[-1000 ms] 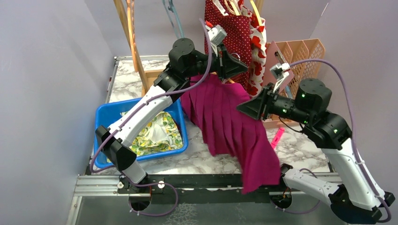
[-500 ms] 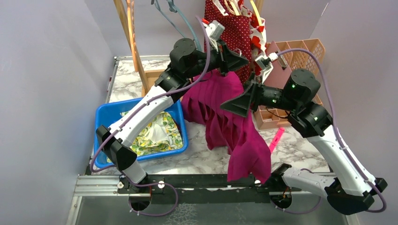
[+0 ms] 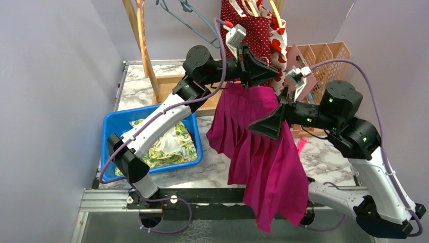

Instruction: Remove the skirt from the hanger

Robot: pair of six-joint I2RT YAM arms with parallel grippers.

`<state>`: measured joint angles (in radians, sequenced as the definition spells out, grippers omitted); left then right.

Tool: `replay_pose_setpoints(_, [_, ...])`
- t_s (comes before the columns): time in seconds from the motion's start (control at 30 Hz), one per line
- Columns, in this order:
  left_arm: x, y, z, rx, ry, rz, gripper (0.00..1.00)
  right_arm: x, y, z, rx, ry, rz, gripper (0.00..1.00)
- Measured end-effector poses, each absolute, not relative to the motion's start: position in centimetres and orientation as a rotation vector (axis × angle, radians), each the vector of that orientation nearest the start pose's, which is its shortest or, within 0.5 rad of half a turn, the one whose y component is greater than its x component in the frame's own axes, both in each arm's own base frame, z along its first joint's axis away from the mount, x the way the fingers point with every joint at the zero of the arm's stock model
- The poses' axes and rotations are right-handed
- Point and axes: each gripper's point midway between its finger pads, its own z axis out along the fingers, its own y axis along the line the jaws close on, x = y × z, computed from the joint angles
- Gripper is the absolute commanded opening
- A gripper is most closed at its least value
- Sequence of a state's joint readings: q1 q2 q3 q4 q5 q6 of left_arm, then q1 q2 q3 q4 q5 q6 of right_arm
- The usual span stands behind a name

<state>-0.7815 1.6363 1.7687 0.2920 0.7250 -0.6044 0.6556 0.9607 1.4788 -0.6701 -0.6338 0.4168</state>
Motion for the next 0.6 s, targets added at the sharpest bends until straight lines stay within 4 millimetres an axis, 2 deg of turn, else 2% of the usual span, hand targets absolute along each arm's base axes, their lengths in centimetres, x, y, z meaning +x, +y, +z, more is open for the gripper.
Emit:
replay_pose_setpoints(0.1, [24.2,-42.0,51.3,0.771,1.207,-1.535,0.0,14.0,23.5,42.9,-0.626,1.794,1.206,0.47])
replay_pose_setpoints(0.17, [25.1,-42.7,49.8,0.727,1.295,-1.467,0.0,14.2,23.8,43.3,-0.651,1.772,1.185,0.43])
replay_pose_setpoints(0.2, [25.4,-43.3,48.6,0.709,1.347,-1.422,0.0,14.4,24.0,43.0,-0.638,1.807,1.176,0.49])
replay_pose_setpoints(0.27, [26.5,-43.4,47.0,0.683,1.412,-1.322,0.0,15.1,23.7,41.7,-0.615,1.869,1.117,0.84])
replay_pose_setpoints(0.3, [26.9,-43.4,46.3,0.682,1.436,-1.278,0.0,15.8,23.4,41.2,-0.597,1.895,1.073,0.94])
replay_pose_setpoints(0.33, [27.4,-43.1,45.7,0.673,1.457,-1.23,0.0,16.3,23.0,40.6,-0.577,1.929,1.029,0.99])
replay_pose_setpoints(0.43, [28.4,-41.7,45.4,0.653,1.467,-1.11,0.0,17.6,21.6,39.5,-0.54,1.996,0.908,1.0])
replay_pose_setpoints(0.6, [28.3,-39.4,46.1,0.645,1.417,-0.974,0.0,17.3,20.5,38.3,-0.525,2.073,0.849,1.0])
